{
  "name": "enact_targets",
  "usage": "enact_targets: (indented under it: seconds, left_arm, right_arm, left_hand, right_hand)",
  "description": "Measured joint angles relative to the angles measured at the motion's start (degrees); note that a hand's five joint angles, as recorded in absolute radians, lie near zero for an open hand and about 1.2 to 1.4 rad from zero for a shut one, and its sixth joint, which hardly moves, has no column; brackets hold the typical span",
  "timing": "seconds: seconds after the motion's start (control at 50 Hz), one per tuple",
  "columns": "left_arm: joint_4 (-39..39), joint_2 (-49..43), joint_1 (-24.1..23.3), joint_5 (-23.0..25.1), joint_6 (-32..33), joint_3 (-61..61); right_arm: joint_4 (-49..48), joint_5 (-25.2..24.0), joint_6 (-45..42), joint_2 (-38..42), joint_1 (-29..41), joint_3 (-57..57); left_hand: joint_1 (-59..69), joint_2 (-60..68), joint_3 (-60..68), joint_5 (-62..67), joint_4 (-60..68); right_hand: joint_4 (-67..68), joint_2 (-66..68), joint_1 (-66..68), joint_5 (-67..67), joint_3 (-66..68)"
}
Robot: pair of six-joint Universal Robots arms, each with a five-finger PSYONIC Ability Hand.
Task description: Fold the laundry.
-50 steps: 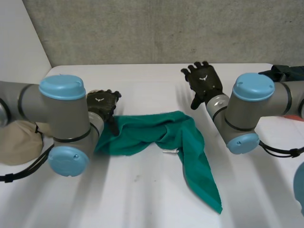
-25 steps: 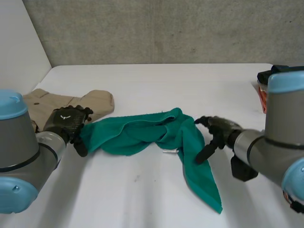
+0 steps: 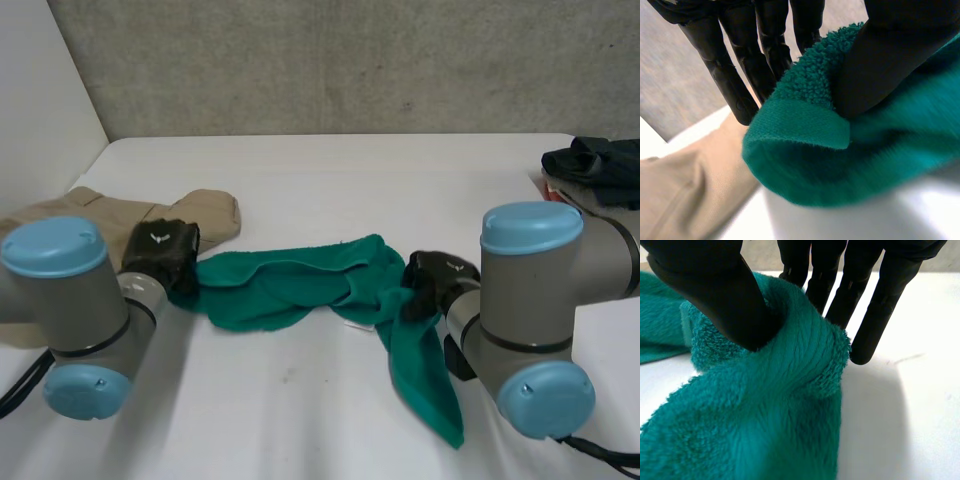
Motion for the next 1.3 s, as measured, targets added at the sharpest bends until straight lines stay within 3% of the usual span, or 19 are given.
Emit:
enact_targets:
  seconds: [0.12,0.2,0.3,0.4,0.48,0.58,0.7,0.82,0.94,1.12,1.3]
  left_arm:
    - [-0.1,7.6,1.3,-0.1,-0.8,-1.2]
    - [-3.1,15.3,4.0,1.0,-1.8,-1.2]
    - [-11.7,22.9,8.1,5.6,-2.3,0.4]
    - [-21.1,23.9,9.9,11.5,-2.1,2.2]
    - [-24.9,20.1,9.0,13.6,-1.7,3.1]
    - [-20.7,13.2,7.2,10.5,-1.2,5.6]
    - [-4.0,7.2,5.7,4.3,-2.3,13.5]
    - [11.3,10.6,4.0,3.4,-5.9,20.1]
    - [11.6,17.0,2.8,2.8,-8.0,19.7]
    - [6.1,26.1,2.5,4.0,-8.6,7.6]
    - [6.2,25.5,2.1,7.0,-8.2,-5.0]
  right_arm:
    - [1.2,0.4,-5.2,-1.9,-2.5,-3.4]
    - [3.3,-2.6,-17.3,-7.4,-7.7,-4.7]
    - [6.9,-8.9,-38.7,-14.3,-14.9,-5.4]
    - [11.1,-13.9,-52.0,-16.3,-18.6,-5.8]
    - [13.2,-17.3,-56.1,-13.9,-19.5,-6.7]
    - [12.4,-19.5,-56.6,-8.0,-19.7,-10.6]
    - [3.1,-20.2,-51.3,-0.1,-20.7,-23.2]
    - [-12.0,-20.8,-39.3,0.1,-22.8,-32.9]
    - [-19.3,-25.1,-30.1,-4.0,-25.4,-34.2]
    - [-6.5,-33.3,-29.4,-8.1,-27.9,-32.2]
    - [10.0,-34.2,-39.0,-4.9,-27.6,-28.1]
  left_hand:
    - [0.0,0.0,0.0,0.0,0.0]
    - [0.0,0.0,0.1,0.0,0.2]
    - [0.0,0.0,0.1,0.0,0.2]
    - [0.0,0.1,0.1,0.0,0.2]
    - [0.0,0.1,0.1,0.0,0.2]
    - [0.0,0.2,0.2,0.0,0.2]
    - [0.0,0.2,0.2,0.0,0.2]
    - [0.0,0.2,0.2,0.0,0.2]
    - [0.0,0.2,0.2,0.0,0.2]
    - [0.0,0.2,0.2,0.0,0.2]
    - [0.0,0.2,0.2,0.0,0.2]
  right_hand:
    - [0.9,0.0,0.0,0.1,0.3]
    - [0.9,0.0,0.0,0.1,0.5]
    - [1.0,0.0,0.0,0.1,1.4]
    - [1.0,0.0,0.0,0.1,1.4]
    - [1.0,0.0,0.0,0.1,1.4]
    - [1.2,0.0,0.0,0.1,1.4]
    - [1.2,0.0,0.0,0.1,1.4]
    - [1.2,0.0,0.0,0.1,1.4]
    - [1.2,0.0,0.0,0.2,1.4]
    - [1.2,0.0,0.0,0.7,1.4]
    - [1.2,0.0,0.0,0.7,1.4]
